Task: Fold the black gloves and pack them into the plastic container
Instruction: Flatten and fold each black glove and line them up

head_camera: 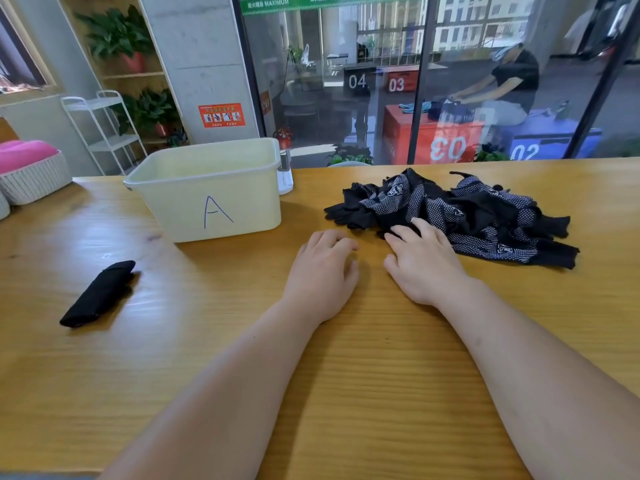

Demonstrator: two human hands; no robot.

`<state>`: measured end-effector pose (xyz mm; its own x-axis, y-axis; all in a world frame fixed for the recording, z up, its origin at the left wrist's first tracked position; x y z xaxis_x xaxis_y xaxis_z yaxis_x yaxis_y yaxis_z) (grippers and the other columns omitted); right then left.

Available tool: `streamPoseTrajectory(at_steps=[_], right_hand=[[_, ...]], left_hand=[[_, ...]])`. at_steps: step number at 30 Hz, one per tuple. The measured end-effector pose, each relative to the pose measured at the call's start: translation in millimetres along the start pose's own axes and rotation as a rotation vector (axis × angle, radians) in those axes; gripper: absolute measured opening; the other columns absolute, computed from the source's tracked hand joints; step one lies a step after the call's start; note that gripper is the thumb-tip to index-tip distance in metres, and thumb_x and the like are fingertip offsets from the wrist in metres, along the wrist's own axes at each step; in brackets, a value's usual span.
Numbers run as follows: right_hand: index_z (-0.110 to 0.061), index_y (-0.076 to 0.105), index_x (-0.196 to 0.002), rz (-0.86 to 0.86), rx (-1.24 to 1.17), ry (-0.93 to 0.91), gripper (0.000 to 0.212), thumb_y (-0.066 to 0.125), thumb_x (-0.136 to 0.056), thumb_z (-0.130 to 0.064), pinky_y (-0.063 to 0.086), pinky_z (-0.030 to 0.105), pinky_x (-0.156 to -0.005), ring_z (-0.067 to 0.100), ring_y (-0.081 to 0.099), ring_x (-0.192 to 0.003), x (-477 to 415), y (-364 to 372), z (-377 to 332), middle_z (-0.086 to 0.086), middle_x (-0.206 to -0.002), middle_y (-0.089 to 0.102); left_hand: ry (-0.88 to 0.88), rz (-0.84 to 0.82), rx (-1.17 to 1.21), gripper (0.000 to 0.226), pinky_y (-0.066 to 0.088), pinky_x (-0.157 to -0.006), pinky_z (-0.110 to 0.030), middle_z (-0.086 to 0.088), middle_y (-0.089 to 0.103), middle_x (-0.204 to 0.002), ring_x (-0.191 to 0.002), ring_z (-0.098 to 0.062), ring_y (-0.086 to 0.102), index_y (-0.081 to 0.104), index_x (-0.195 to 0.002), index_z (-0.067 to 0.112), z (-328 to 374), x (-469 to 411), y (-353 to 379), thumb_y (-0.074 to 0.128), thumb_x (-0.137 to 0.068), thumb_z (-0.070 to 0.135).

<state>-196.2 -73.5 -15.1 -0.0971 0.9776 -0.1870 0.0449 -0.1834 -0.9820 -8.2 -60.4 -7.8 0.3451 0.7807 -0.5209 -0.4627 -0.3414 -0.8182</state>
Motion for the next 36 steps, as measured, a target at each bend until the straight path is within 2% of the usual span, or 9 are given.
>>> streamPoseTrajectory(at_steps=[6, 10, 13, 18, 23, 28, 30, 32, 36], right_hand=[[-0.025, 0.08, -0.121, 0.329, -0.013, -0.118, 0.032, 0.061, -0.095, -0.025, 0.038, 0.04, -0.117, 0.018, 0.058, -0.125, 17, -29, 1, -0.01, -0.127, 0.071], [-0.035, 0.078, -0.12, 0.172, -0.116, -0.223, 0.029, 0.062, -0.097, -0.029, 0.054, 0.037, -0.095, 0.014, 0.063, -0.116, 39, -31, -11, -0.02, -0.127, 0.068], [-0.036, 0.072, -0.129, 0.106, -0.142, -0.307, 0.037, 0.056, -0.096, -0.028, 0.053, 0.038, -0.097, 0.016, 0.063, -0.119, 57, -27, -23, -0.016, -0.132, 0.068], [-0.041, 0.068, -0.119, 0.129, -0.363, -0.265, 0.042, 0.04, -0.09, -0.035, 0.054, 0.038, -0.09, 0.009, 0.064, -0.107, 78, -33, -18, -0.018, -0.115, 0.071], [-0.037, 0.072, -0.11, 0.131, -0.377, -0.287, 0.032, 0.045, -0.095, -0.036, 0.054, 0.039, -0.091, 0.004, 0.059, -0.112, 81, -31, -18, -0.024, -0.116, 0.068], [-0.039, 0.075, -0.102, 0.148, -0.474, -0.333, 0.022, 0.054, -0.094, -0.039, 0.054, 0.034, -0.079, 0.0, 0.06, -0.091, 87, -41, -25, -0.025, -0.092, 0.068], [-0.04, 0.074, -0.102, 0.154, -0.497, -0.358, 0.016, 0.062, -0.093, -0.043, 0.053, 0.035, -0.085, 0.003, 0.059, -0.101, 86, -39, -25, -0.026, -0.101, 0.065], [-0.044, 0.072, -0.11, 0.098, -0.481, -0.363, 0.021, 0.068, -0.091, -0.053, 0.051, 0.036, -0.094, 0.002, 0.055, -0.113, 82, -32, -22, -0.029, -0.116, 0.06], [-0.047, 0.073, -0.114, 0.035, -0.479, -0.379, 0.025, 0.075, -0.09, -0.053, 0.049, 0.036, -0.103, -0.002, 0.053, -0.123, 78, -29, -10, -0.031, -0.125, 0.059]], left_hand=[[0.01, -0.012, 0.059, 0.037, 0.043, -0.113, -0.041, 0.007, 0.056, -0.145, -0.138, -0.017, 0.046, 0.063, -0.138, 0.024, 0, 1, -3, 0.06, -0.102, 0.027], [0.067, -0.074, 0.126, 0.054, 0.033, -0.124, -0.039, 0.011, 0.043, -0.163, -0.152, -0.014, 0.035, 0.05, -0.155, 0.03, 5, 2, -5, 0.06, -0.101, 0.025], [0.14, -0.168, 0.168, 0.058, 0.027, -0.128, -0.039, 0.013, 0.042, -0.166, -0.157, -0.011, 0.031, 0.048, -0.158, 0.03, 11, 6, -3, 0.056, -0.1, 0.025], [0.223, -0.285, 0.112, 0.045, 0.035, -0.122, -0.046, 0.013, 0.062, -0.149, -0.143, -0.009, 0.051, 0.067, -0.138, 0.03, 16, 17, -3, 0.047, -0.098, 0.032], [0.279, -0.224, 0.187, 0.029, 0.05, -0.107, -0.038, 0.012, 0.072, -0.131, -0.125, -0.007, 0.063, 0.076, -0.123, 0.023, 13, 30, -24, 0.06, -0.098, 0.025], [0.221, -0.122, 0.343, 0.02, 0.054, -0.092, -0.038, 0.014, 0.072, -0.106, -0.102, -0.007, 0.067, 0.076, -0.113, 0.024, 3, 40, -38, 0.067, -0.097, 0.018], [0.22, -0.108, 0.335, 0.021, 0.053, -0.097, -0.039, 0.014, 0.072, -0.112, -0.11, -0.009, 0.065, 0.076, -0.115, 0.025, 2, 40, -36, 0.069, -0.096, 0.019], [0.219, -0.131, 0.317, 0.028, 0.048, -0.11, -0.04, 0.014, 0.068, -0.133, -0.129, -0.009, 0.06, 0.074, -0.125, 0.027, 1, 37, -32, 0.07, -0.097, 0.025], [0.194, -0.246, 0.109, 0.058, 0.019, -0.132, -0.042, 0.013, 0.027, -0.174, -0.163, -0.009, 0.015, 0.047, -0.157, 0.038, -1, 32, -24, 0.059, -0.103, 0.055]])
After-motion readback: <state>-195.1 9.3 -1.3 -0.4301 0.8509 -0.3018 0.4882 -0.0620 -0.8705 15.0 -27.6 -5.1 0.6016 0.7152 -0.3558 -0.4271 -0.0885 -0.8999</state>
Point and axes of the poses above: each hand's wrist, its own x-axis away from the middle knuckle, its own y-axis out of the palm, z = x × y, the point moved 6 cm from there along -x, towards the middle knuckle
